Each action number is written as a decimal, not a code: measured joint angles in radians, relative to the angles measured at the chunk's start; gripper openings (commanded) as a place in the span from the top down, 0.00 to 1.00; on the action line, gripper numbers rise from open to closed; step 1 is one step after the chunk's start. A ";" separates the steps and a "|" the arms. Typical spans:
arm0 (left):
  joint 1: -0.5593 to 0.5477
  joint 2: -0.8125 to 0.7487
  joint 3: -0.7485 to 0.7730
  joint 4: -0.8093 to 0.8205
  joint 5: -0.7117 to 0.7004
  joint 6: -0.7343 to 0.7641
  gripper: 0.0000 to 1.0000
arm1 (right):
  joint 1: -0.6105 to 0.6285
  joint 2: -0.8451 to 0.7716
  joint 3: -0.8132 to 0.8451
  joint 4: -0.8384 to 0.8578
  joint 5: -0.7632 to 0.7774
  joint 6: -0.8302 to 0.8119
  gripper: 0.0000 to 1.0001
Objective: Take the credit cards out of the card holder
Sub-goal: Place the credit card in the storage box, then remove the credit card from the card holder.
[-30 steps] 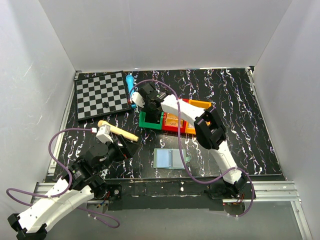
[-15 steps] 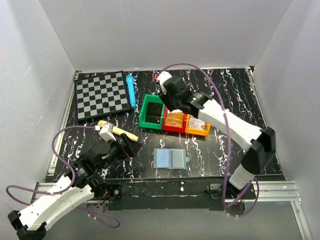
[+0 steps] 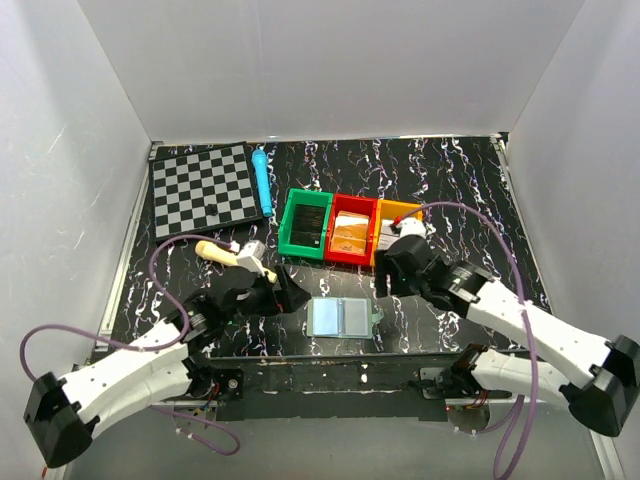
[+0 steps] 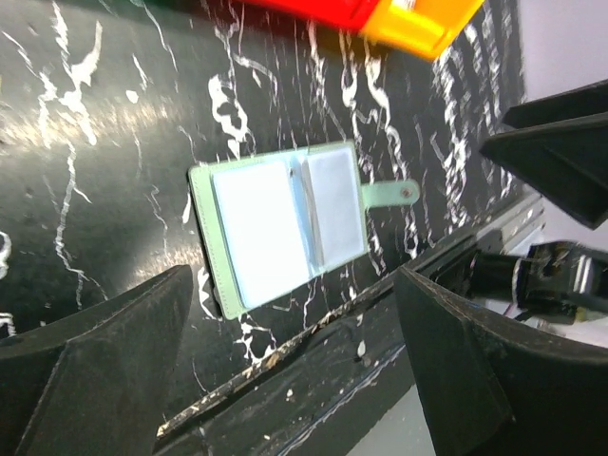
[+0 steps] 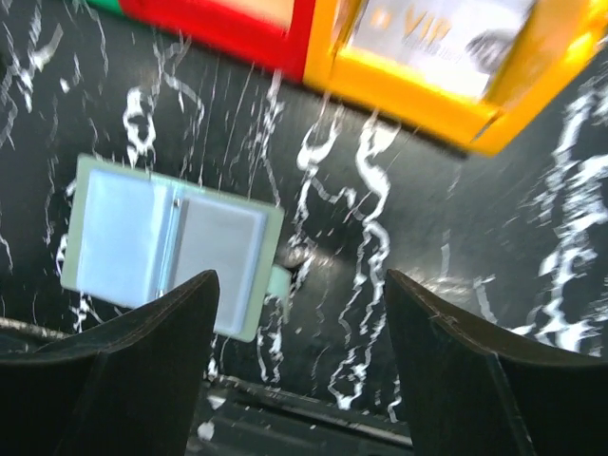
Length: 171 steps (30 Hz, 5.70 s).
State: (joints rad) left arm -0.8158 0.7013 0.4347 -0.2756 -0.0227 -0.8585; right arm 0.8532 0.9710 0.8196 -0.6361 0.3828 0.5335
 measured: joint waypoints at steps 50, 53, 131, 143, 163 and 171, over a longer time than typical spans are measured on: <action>-0.189 0.447 0.127 0.174 0.013 -0.058 0.23 | 0.109 0.070 -0.122 0.078 -0.269 0.165 0.99; -0.194 0.493 0.156 0.185 0.013 -0.050 0.23 | 0.111 0.052 -0.122 0.079 -0.288 0.150 0.99; -0.227 0.717 0.221 0.304 0.092 0.019 0.43 | 0.111 0.029 -0.073 0.106 -0.394 0.098 0.99; -0.227 0.703 0.221 0.291 0.077 0.018 0.37 | 0.111 0.024 -0.073 0.105 -0.393 0.098 0.99; -0.227 0.562 0.206 0.190 -0.072 0.029 0.33 | 0.111 0.014 -0.074 0.105 -0.393 0.098 0.99; -0.227 0.668 0.220 0.232 -0.018 0.035 0.34 | 0.111 -0.018 -0.081 0.073 -0.357 0.112 0.81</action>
State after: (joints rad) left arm -1.0431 1.3697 0.6544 -0.0441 -0.0406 -0.8234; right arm 0.9646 0.9535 0.7387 -0.5629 0.0257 0.6456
